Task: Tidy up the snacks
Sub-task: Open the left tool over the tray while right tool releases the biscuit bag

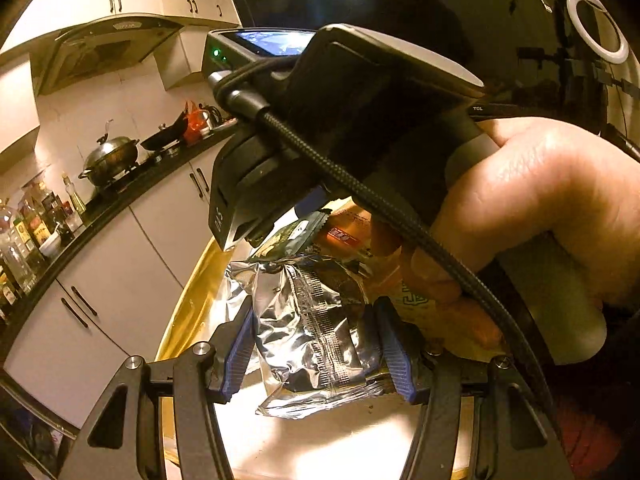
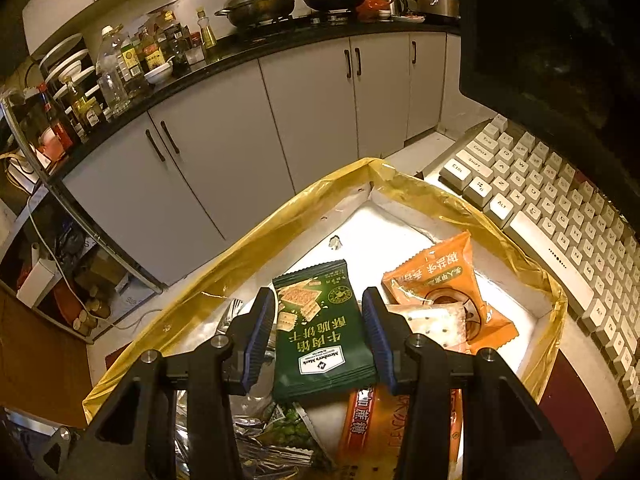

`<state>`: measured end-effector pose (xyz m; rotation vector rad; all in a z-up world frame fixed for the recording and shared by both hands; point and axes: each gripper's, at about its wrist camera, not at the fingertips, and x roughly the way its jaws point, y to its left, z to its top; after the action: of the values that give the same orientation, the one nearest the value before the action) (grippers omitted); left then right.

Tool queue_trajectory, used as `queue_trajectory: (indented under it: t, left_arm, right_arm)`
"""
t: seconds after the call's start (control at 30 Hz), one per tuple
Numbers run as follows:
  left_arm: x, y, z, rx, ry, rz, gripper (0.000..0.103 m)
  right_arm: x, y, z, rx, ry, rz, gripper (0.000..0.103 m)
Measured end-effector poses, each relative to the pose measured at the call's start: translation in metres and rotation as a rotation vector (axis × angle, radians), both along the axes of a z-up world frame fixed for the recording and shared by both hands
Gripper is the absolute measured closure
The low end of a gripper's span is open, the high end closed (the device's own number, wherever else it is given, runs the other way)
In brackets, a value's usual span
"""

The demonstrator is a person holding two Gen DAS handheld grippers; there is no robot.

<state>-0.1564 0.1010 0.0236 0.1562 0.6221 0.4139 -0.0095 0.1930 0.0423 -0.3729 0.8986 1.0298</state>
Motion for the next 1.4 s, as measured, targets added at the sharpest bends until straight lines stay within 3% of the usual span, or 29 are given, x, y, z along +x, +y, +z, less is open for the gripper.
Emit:
queue_trajectory:
  t: [0.2,0.4,0.67,1.0,1.1,1.4]
  left_arm:
    - [-0.001,-0.005,0.001,0.009,-0.003,0.005,0.041]
    - [-0.004,-0.006,0.004,0.010,-0.008,0.004,0.041]
    - [-0.003,-0.009,0.008,0.022,-0.010,0.010,0.040]
    - [-0.008,-0.018,0.016,0.068,-0.031,0.017,0.031]
    - [-0.008,-0.020,0.018,0.079,-0.031,0.015,0.028]
    - [-0.006,-0.033,0.022,0.129,-0.029,0.009,0.016]
  right_arm:
    - [-0.002,0.000,0.001,0.001,0.012,0.001,0.058]
    - [-0.004,-0.005,0.008,0.016,0.007,0.004,0.049]
    - [-0.007,-0.022,0.020,0.061,0.015,0.008,0.048]
    - [-0.006,-0.058,0.044,0.137,0.011,-0.038,0.048]
    - [-0.004,-0.074,0.050,0.162,0.015,-0.064,0.043]
    - [0.000,-0.134,0.059,0.224,0.041,-0.158,0.040]
